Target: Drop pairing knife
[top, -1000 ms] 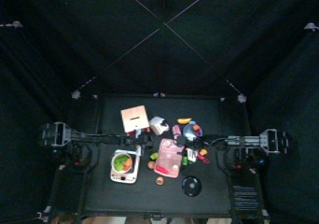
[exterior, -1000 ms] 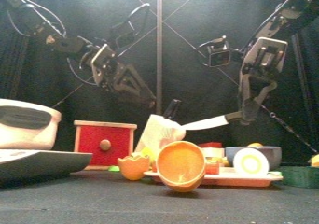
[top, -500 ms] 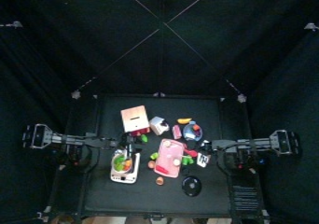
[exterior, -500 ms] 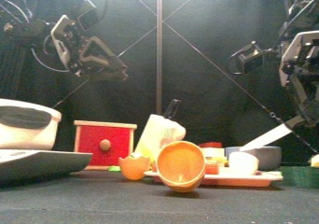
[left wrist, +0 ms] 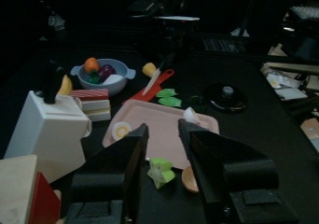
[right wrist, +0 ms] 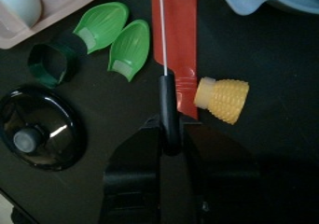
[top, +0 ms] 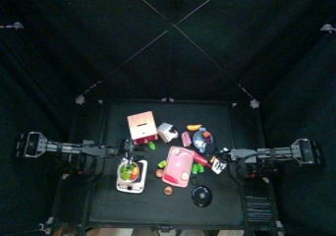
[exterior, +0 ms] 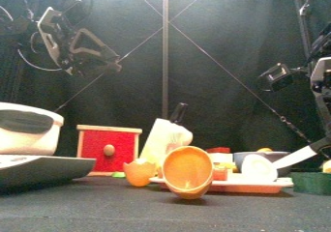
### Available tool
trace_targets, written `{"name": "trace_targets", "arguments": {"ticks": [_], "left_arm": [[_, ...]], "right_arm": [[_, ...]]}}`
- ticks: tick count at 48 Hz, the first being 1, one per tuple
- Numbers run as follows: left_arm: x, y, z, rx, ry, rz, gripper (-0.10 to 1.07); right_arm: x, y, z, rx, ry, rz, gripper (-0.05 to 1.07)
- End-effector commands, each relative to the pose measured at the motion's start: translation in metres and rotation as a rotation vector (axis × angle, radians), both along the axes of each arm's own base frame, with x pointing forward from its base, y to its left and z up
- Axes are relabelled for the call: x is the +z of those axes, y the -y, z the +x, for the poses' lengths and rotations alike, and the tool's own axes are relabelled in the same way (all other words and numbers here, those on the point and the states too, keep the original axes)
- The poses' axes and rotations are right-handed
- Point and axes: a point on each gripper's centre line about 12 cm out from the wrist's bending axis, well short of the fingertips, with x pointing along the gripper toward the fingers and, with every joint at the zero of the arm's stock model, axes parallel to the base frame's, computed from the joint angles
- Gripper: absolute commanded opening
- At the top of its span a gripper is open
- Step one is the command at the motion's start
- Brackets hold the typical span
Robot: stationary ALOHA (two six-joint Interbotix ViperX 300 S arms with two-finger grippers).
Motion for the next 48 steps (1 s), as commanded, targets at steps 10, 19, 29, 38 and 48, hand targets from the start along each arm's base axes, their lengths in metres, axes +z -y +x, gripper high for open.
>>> {"name": "trace_targets", "arguments": {"ticks": [10,19,29,38,48], "left_arm": [[0.004,0.001,0.001,-0.003,0.017,0.001,0.73],[0.003,0.001,0.001,-0.004,0.014,-0.002,0.73],[0.002,0.001,0.0,-0.003,0.012,-0.004,0.73],[0.002,0.001,0.0,0.0,0.013,-0.007,0.73],[0.0,0.001,-0.001,0.0,0.007,-0.006,0.73]], "right_arm": [[-0.008,0.007,0.01,-0.024,-0.031,-0.002,0.8],[-0.003,0.007,0.019,-0.01,-0.018,-0.012,0.93],[-0.001,0.006,0.024,0.022,-0.021,-0.038,0.93],[-0.004,0.005,0.028,0.032,-0.036,-0.04,0.93],[0.003,-0.003,0.045,0.095,0.0,-0.065,0.93]]}}
